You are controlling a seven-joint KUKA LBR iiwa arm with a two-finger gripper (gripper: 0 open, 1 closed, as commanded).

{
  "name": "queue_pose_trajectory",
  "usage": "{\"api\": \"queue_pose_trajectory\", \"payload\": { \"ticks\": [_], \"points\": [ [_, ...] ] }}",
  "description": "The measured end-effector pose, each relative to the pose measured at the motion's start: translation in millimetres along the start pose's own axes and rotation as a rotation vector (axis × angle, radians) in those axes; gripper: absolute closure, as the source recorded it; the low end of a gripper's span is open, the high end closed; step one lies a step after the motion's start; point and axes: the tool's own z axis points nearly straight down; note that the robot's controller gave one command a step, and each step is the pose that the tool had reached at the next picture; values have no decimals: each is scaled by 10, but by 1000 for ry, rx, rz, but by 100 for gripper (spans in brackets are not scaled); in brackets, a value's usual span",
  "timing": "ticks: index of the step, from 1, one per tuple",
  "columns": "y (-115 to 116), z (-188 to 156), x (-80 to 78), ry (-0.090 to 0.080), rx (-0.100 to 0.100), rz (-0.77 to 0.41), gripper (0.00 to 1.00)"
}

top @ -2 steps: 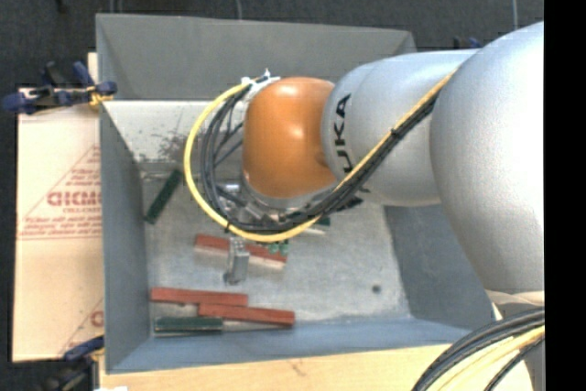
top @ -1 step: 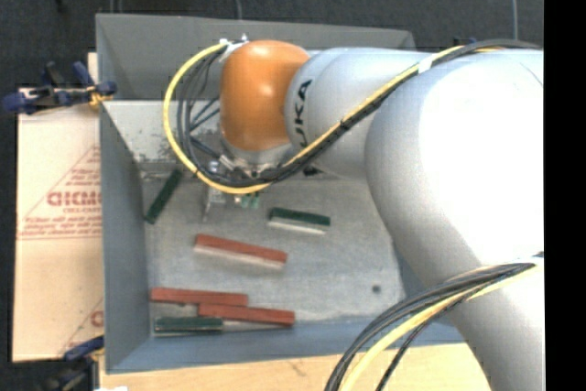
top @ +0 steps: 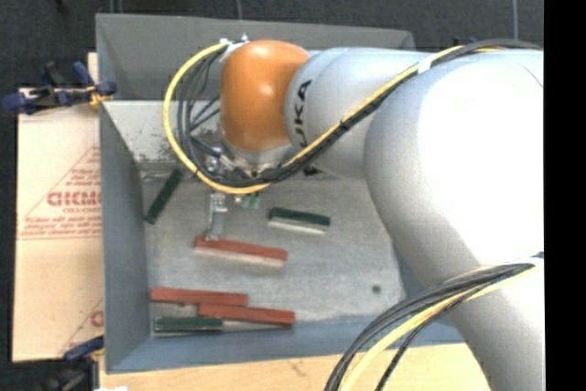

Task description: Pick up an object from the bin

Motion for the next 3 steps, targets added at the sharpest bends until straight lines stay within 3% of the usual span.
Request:
{"api": "queue_pose_trajectory", "payload": {
  "ticks": [1,2,3],
  "points": [
    [-1,0,0,0,0,1,0],
    [-145,-266,514,6,2,17,0],
    [-367,-372,603,3,2,-45,0]
  ]
}}
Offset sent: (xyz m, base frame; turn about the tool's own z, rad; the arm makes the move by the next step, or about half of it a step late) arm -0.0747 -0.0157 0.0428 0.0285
